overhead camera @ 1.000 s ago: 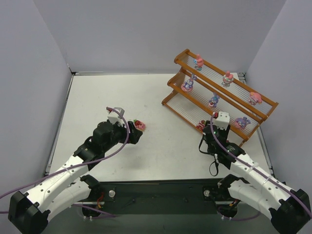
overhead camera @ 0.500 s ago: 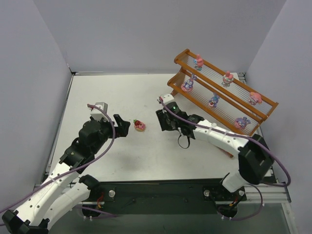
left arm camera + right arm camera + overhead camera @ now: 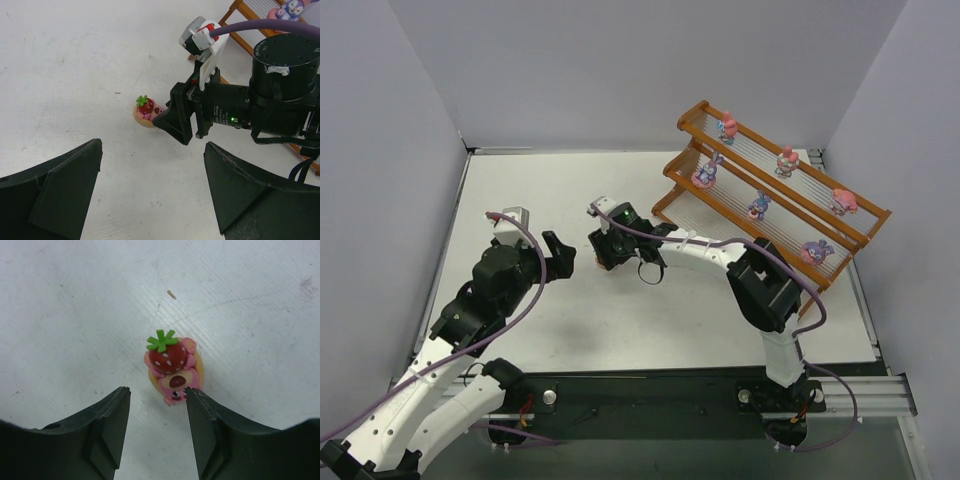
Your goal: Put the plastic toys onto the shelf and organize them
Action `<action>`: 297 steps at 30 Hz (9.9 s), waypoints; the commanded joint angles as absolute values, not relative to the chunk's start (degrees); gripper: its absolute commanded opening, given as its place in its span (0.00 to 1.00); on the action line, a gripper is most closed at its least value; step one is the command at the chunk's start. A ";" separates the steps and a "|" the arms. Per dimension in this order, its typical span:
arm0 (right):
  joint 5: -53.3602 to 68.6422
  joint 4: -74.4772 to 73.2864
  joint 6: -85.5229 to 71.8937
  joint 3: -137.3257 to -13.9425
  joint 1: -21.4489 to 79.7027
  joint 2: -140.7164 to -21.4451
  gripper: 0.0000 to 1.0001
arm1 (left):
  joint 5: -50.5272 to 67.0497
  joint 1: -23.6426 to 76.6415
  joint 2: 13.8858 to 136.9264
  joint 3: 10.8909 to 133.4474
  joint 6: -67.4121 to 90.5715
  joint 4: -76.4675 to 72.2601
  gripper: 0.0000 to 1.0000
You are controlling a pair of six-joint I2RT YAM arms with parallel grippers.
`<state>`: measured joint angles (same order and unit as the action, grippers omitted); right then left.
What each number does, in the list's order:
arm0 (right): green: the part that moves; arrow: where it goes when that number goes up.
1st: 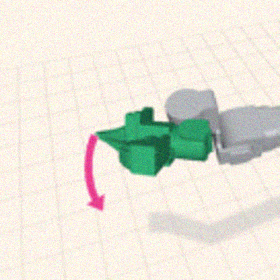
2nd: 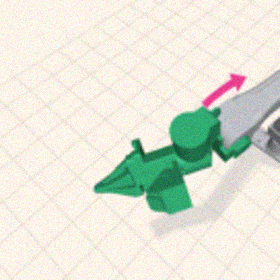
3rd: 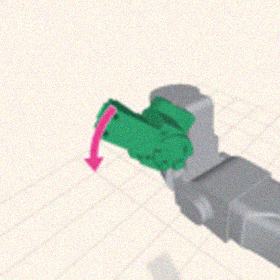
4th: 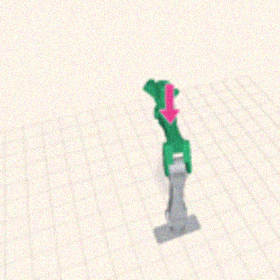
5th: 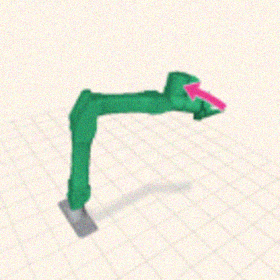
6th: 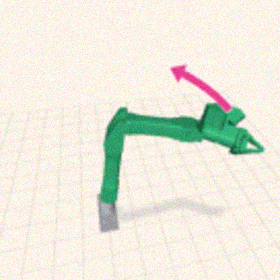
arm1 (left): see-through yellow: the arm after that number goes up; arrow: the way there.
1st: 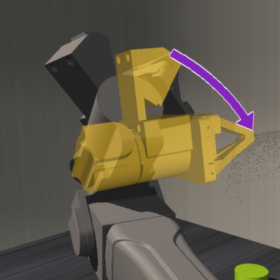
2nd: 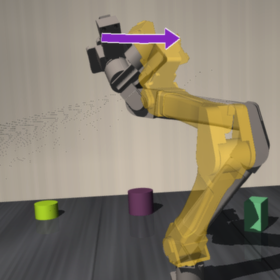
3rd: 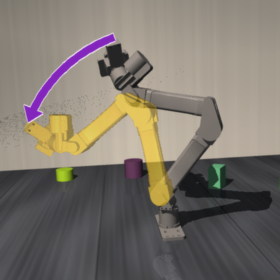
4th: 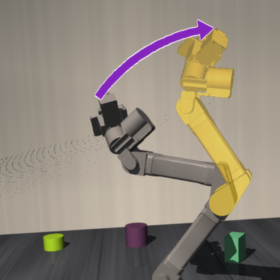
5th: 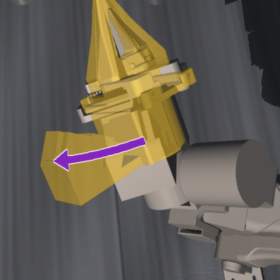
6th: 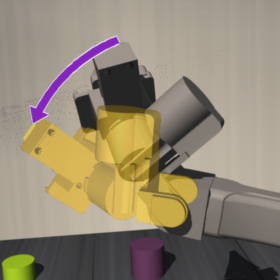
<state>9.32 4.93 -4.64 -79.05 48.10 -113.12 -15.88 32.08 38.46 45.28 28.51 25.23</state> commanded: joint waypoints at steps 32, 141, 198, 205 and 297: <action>-13.09 4.92 -1.68 -88.69 50.80 -118.66 0.00 | -16.70 29.53 36.83 47.81 27.16 27.60 0.93; -26.01 15.03 2.90 -66.63 36.82 -100.47 0.49 | -12.92 26.89 39.29 46.85 27.60 24.96 0.93; -67.06 -40.60 -111.26 -37.53 33.31 -83.32 0.00 | -12.22 29.18 37.88 43.42 27.69 24.00 0.93; -64.78 -47.19 -121.19 -38.14 32.61 -83.85 0.00 | -13.18 30.06 37.71 43.42 27.07 23.82 0.93; -61.88 -33.41 -122.97 -39.29 31.29 -91.94 0.00 | -15.03 29.62 39.81 44.47 25.05 22.85 0.93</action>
